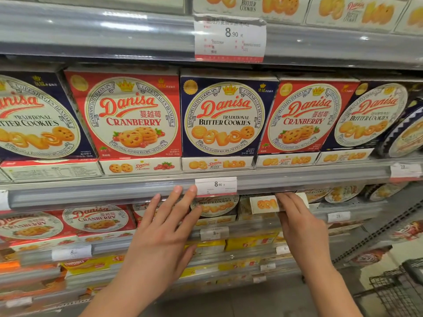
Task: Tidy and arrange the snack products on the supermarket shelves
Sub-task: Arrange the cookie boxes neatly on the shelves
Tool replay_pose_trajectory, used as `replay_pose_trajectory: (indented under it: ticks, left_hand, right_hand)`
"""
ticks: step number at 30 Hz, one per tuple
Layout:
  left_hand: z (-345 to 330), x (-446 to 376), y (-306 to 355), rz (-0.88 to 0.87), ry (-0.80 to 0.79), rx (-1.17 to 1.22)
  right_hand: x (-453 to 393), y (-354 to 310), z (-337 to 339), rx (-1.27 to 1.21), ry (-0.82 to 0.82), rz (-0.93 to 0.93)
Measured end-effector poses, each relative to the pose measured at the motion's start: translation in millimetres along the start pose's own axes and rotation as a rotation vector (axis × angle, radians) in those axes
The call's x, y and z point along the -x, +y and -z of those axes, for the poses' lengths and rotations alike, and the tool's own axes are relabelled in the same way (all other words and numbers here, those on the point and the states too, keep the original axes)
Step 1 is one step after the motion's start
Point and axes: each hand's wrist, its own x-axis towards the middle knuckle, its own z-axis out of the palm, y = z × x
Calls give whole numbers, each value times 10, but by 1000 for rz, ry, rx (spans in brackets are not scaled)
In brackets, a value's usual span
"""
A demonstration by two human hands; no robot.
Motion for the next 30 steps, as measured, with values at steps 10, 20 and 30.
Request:
replay_pose_trajectory:
  ticks: [10, 20, 30]
  left_hand:
    - [15, -17, 43, 16, 12, 8]
    - [24, -21, 37, 12, 14, 22]
    - [-12, -6, 26, 17, -8, 21]
  right_hand:
    - [-244, 32, -36, 146, -87, 64]
    - [-636, -331, -62, 306, -450, -133]
    - [-727, -272, -238, 307, -458, -124]
